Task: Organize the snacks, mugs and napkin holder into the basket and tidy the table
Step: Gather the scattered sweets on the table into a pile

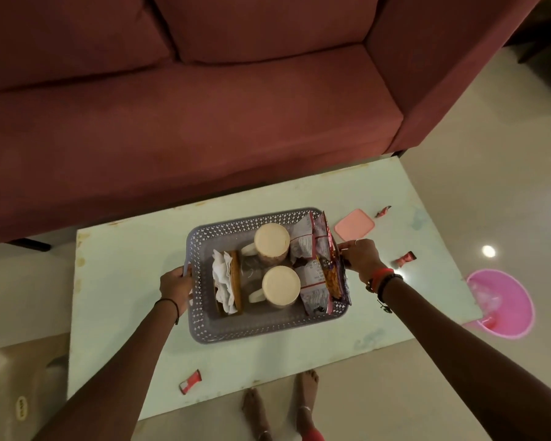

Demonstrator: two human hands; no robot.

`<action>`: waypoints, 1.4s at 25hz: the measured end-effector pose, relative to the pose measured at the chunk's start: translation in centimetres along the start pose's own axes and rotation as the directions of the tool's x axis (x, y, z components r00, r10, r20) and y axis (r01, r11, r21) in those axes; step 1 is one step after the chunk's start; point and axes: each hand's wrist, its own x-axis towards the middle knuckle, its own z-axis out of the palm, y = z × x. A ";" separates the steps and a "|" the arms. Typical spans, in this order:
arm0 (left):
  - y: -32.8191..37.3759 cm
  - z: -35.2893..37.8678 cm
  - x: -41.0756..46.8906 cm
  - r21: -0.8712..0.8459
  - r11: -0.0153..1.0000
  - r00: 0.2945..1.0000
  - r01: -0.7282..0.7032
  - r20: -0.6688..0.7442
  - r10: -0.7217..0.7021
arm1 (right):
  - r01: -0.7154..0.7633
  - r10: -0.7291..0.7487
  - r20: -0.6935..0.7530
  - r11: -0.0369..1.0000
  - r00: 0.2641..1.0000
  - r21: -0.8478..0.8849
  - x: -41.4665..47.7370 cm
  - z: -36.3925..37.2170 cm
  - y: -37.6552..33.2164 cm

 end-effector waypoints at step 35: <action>3.7 8.1 13.1 0.026 0.993 0.993 -0.119 0.010 0.119 | 0.092 -0.098 -0.028 0.982 0.995 -0.166 15.7 2.1 -6.4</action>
